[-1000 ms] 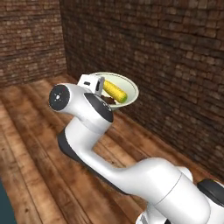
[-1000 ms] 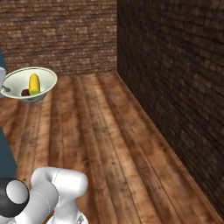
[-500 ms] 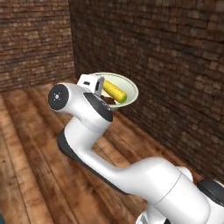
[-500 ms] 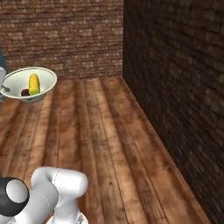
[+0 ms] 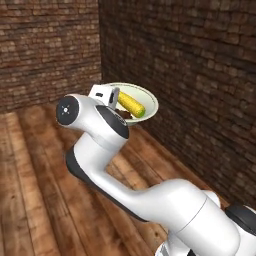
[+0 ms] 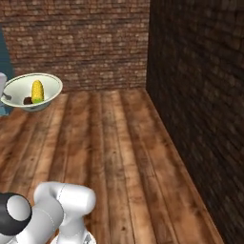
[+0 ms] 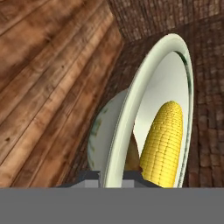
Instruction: Pick the chicken drumstick and corn from their plates and place them in the bowl. Then put the bowl in the fridge.
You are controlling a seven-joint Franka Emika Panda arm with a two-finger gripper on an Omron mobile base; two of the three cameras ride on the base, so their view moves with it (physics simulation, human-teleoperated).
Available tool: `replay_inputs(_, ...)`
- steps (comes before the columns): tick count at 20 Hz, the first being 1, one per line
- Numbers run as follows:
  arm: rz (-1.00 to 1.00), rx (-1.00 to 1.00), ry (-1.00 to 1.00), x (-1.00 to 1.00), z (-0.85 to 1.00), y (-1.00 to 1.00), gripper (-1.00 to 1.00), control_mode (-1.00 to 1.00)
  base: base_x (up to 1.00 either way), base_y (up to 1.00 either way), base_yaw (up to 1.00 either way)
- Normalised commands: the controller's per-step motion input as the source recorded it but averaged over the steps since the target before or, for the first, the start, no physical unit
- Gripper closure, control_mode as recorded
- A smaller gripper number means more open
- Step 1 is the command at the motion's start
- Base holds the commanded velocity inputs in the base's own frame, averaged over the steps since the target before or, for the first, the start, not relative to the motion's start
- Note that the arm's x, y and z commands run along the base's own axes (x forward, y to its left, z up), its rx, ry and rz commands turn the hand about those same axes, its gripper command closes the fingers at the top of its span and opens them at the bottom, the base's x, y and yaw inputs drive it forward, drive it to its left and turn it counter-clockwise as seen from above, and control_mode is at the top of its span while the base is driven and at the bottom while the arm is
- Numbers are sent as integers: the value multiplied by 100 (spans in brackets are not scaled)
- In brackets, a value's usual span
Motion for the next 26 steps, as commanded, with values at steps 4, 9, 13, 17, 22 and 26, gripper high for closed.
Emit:
replay_inputs(4,0,0,0,0,0,0,100,100,85,-6,25)
replay_inputs(9,0,0,0,0,0,0,100,100,82,-6,33)
replay_inputs(13,0,0,0,0,0,0,100,100,79,-5,37)
replay_inputs(17,0,0,0,0,0,0,100,100,81,-6,33)
replay_inputs(22,0,0,0,0,0,0,100,100,83,-6,29)
replay_inputs(26,0,0,0,0,0,0,100,100,82,-4,29)
